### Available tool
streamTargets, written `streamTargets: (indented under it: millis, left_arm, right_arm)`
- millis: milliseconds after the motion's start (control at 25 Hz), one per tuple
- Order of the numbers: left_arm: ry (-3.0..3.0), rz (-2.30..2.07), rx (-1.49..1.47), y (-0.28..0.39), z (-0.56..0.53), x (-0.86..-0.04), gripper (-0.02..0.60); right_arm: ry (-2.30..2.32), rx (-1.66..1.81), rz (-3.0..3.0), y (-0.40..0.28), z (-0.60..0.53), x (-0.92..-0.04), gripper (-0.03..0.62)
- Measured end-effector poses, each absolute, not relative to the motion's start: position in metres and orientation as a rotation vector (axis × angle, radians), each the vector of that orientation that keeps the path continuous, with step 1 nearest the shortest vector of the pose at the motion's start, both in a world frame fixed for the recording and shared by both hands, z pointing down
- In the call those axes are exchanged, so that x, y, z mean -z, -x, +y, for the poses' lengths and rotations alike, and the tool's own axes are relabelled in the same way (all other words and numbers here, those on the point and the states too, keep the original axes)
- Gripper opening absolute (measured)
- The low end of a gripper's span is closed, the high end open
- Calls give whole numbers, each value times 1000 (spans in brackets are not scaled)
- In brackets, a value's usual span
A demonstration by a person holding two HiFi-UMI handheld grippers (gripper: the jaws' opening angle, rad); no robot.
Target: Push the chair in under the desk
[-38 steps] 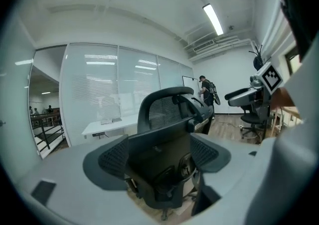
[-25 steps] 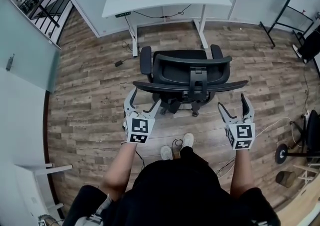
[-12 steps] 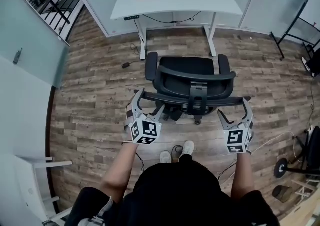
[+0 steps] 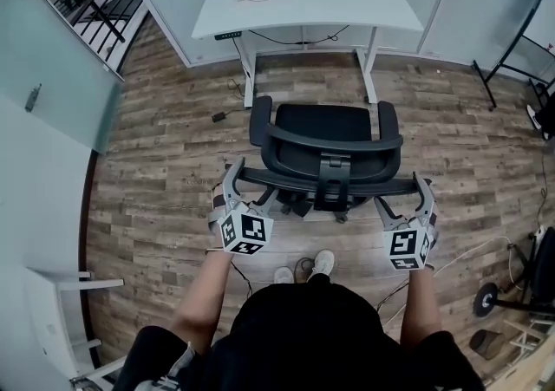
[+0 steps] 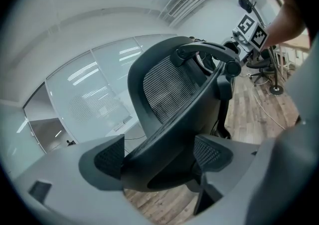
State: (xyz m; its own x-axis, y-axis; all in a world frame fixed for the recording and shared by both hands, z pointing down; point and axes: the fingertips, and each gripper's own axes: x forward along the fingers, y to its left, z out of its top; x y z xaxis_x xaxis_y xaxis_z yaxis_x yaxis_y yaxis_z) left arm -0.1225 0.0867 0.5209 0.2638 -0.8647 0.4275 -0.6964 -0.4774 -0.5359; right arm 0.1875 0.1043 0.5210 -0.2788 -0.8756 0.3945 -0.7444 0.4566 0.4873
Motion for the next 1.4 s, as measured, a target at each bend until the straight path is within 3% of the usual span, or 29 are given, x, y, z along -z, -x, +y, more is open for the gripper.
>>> streamTargets:
  millis: [1400]
  left_arm:
    - [2202, 1576, 1040, 119, 36, -537, 430]
  right_arm:
    - [-1292, 323, -2143, -194, 38, -535, 437]
